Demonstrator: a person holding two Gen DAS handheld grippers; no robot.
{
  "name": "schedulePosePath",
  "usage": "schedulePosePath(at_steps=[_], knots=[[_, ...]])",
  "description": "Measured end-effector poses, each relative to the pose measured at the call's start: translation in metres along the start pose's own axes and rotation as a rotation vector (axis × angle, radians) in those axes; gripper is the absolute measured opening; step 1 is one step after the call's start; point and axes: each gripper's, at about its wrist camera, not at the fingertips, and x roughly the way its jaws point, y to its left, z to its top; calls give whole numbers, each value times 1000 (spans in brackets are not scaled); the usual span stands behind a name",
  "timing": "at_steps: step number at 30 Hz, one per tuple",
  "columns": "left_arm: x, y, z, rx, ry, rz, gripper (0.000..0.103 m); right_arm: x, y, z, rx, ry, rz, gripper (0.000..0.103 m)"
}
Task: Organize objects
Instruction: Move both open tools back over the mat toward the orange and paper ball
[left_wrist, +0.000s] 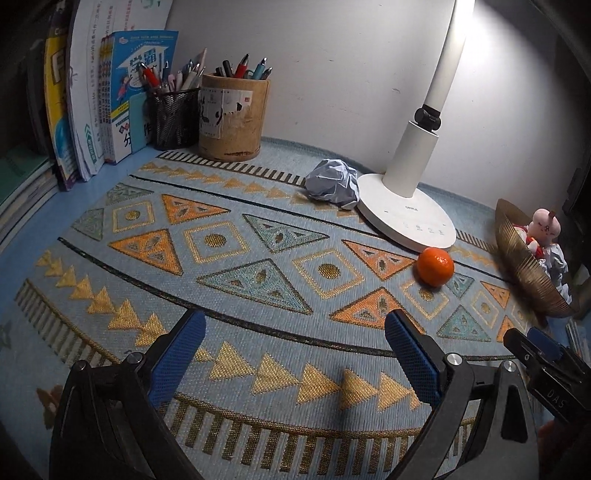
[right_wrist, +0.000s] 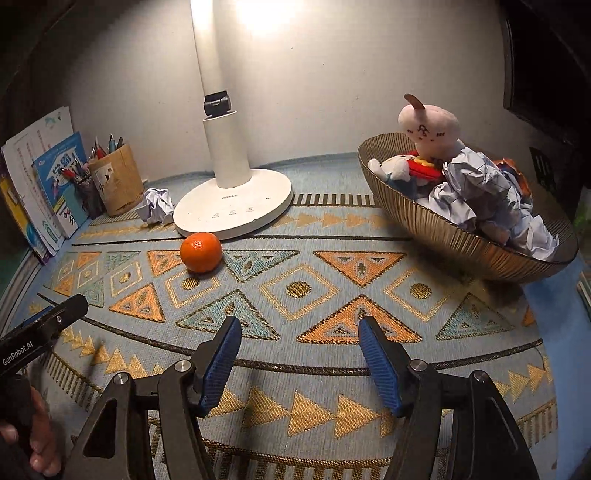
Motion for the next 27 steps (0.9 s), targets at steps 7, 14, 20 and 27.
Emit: schedulePosePath(at_steps=[7,14,20,27], knots=[[1,0,0,-2,3,-6,98,0,13,-1,-66,-10,-33,67],[2,1,0,-3,13,-7,98,2,8,1,-36,-8,-33,81],[3,3,1,-11,18,-9,98,1,10,0,-48,-8,-37,81],[13,5,26,0,82,-64,98,22,23,14,-46,122,70,75]])
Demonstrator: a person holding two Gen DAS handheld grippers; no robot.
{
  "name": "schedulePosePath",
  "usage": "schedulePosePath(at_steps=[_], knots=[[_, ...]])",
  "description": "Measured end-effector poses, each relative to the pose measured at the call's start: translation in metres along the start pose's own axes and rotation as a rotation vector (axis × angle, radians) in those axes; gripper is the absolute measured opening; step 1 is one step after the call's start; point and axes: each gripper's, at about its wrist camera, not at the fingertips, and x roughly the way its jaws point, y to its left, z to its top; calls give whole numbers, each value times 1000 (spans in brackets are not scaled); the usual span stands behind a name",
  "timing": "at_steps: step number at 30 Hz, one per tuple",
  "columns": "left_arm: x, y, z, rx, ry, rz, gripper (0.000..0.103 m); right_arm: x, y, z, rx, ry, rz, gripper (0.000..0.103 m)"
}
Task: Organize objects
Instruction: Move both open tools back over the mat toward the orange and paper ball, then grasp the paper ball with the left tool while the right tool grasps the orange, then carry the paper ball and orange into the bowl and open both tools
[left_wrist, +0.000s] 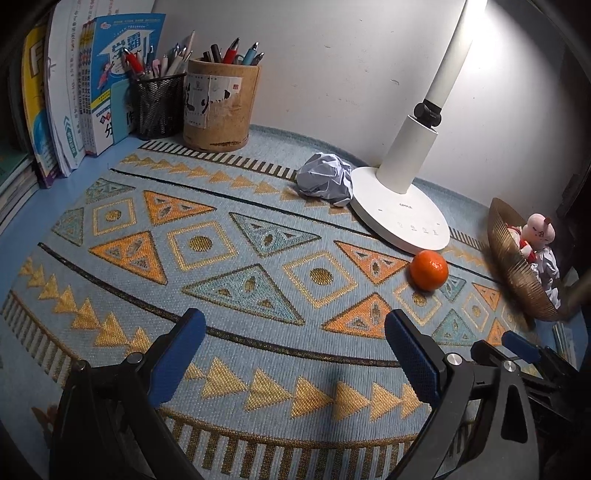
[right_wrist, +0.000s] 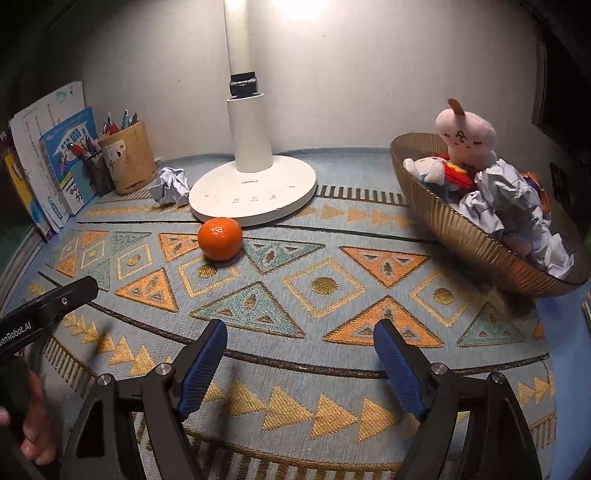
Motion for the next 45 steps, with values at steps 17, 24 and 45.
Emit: schedulePosePath(at_steps=[17,24,45], knots=[[109,-38,107,149,-6,-26,88,67,44,57,-32,31,97,67],[118,-42,101,175,21,-59,46,69,44,59,-37,14,85,40],[-39,-124,-35,245,-58,-303,45,-77,-55,-44,59,-63,122,40]])
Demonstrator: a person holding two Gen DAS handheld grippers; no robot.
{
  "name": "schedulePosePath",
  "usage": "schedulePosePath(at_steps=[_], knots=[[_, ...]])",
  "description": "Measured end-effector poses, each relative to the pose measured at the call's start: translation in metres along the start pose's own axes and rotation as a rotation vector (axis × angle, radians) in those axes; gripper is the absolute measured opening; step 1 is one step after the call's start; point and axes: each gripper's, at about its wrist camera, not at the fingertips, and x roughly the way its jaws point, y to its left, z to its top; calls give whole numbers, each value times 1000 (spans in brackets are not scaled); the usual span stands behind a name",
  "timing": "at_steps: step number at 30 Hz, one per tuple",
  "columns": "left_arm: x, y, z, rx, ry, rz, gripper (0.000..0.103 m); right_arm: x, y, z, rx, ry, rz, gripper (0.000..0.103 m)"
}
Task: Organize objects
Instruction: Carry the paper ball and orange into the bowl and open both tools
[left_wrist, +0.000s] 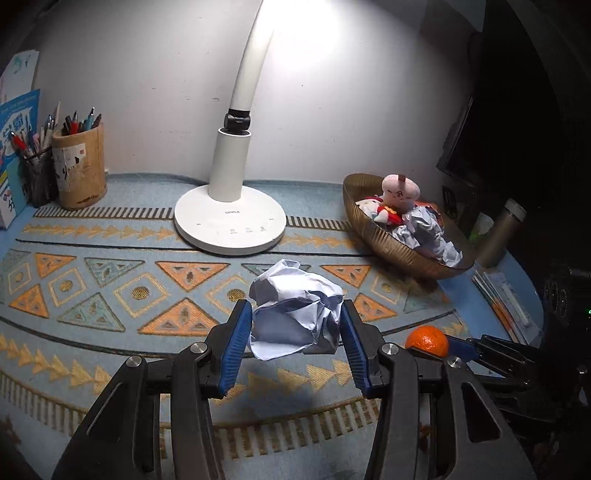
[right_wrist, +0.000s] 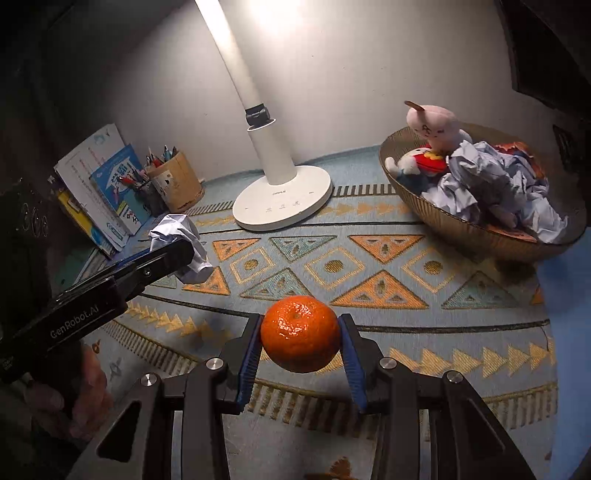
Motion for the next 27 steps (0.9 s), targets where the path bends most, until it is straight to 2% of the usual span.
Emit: schedulePosePath(at_steps=[4,8,13,15,18,23,25,27], knots=[[14,-16,-22,-19,49,-25,45,6,-19,-20,-20,34,-53,40],[22,-24,-35,-12,64,-6,45,12,-29,-31,-63,68,-81,40],[22,-24,-39,-9,59,4,45,13,-32,-36,-68,94,-55,40],[22,-25,-40,-4,58,7,45,12,-32,-38,-69,111,-39,47],[23,-29,-41,14,59,7,45,8,-32,-42,-67,112,-27,49],[26,-36,-43,49,66,20,45,9,-32,-41,-47,96,-47,49],[26,-38,-43,61,71,26,45,10,-32,-39,-44,97,-49,40],[27,-42,-40,73,75,23,45,8,-35,-37,-24,92,-10,40]])
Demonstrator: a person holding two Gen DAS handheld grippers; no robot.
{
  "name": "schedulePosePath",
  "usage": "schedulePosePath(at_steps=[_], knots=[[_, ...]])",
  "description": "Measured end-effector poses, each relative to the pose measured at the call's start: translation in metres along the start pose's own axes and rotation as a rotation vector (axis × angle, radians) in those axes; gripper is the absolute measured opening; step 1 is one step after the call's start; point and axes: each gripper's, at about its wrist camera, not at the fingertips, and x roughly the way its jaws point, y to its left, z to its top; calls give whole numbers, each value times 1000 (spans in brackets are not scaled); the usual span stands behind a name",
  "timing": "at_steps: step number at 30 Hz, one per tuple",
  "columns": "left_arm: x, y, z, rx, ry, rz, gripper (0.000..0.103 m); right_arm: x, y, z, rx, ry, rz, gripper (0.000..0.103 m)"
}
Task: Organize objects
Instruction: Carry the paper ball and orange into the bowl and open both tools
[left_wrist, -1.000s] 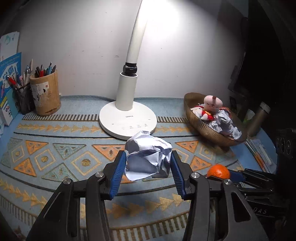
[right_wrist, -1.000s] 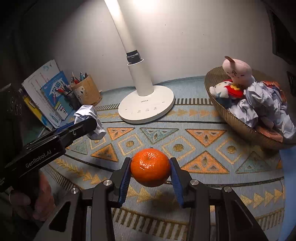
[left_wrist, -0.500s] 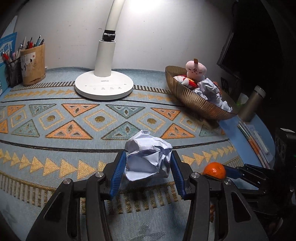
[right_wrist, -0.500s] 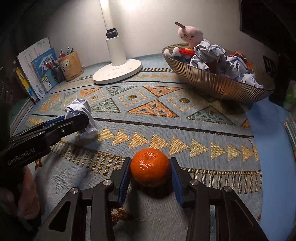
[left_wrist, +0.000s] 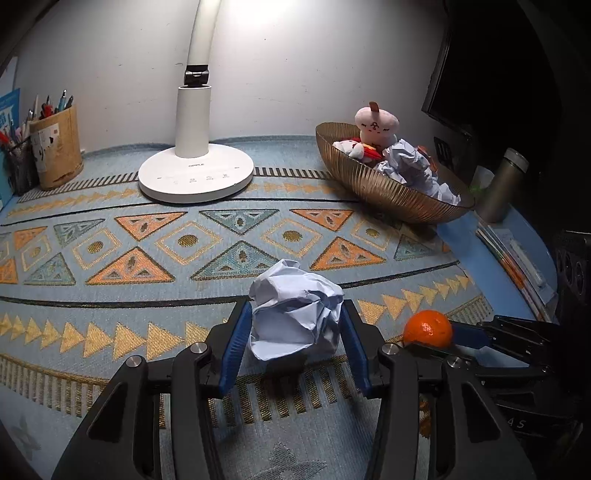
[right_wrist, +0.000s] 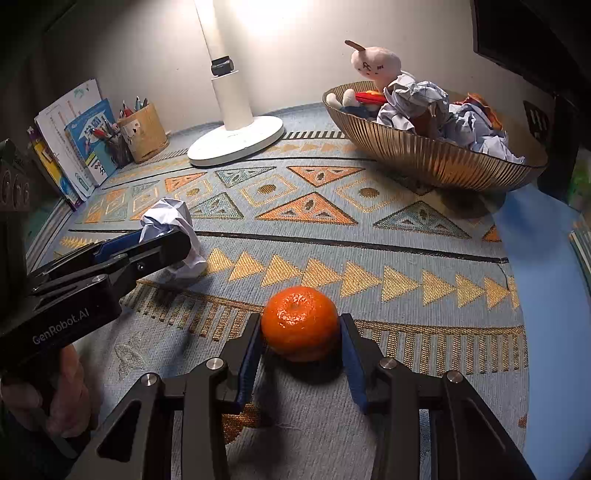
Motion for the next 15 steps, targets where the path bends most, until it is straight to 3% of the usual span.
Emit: schedulePosePath(at_steps=[3,6,10,13,15], knots=[[-2,-11,20,13,-9,-54,45,-14,-14,9,48,-34,42,39],[-8,-35,58,75,-69,-99,45,-47,-37,34,92,-139,27,40],[-3,-59,123,96,-149,-178,45,-90,-73,77,134,-305,-104,40],[13,-77,167,121,-183,-211,45,-99,-103,106,195,-363,-210,40],[30,-89,187,136,-178,-241,45,-97,-122,123,241,-375,-229,40]])
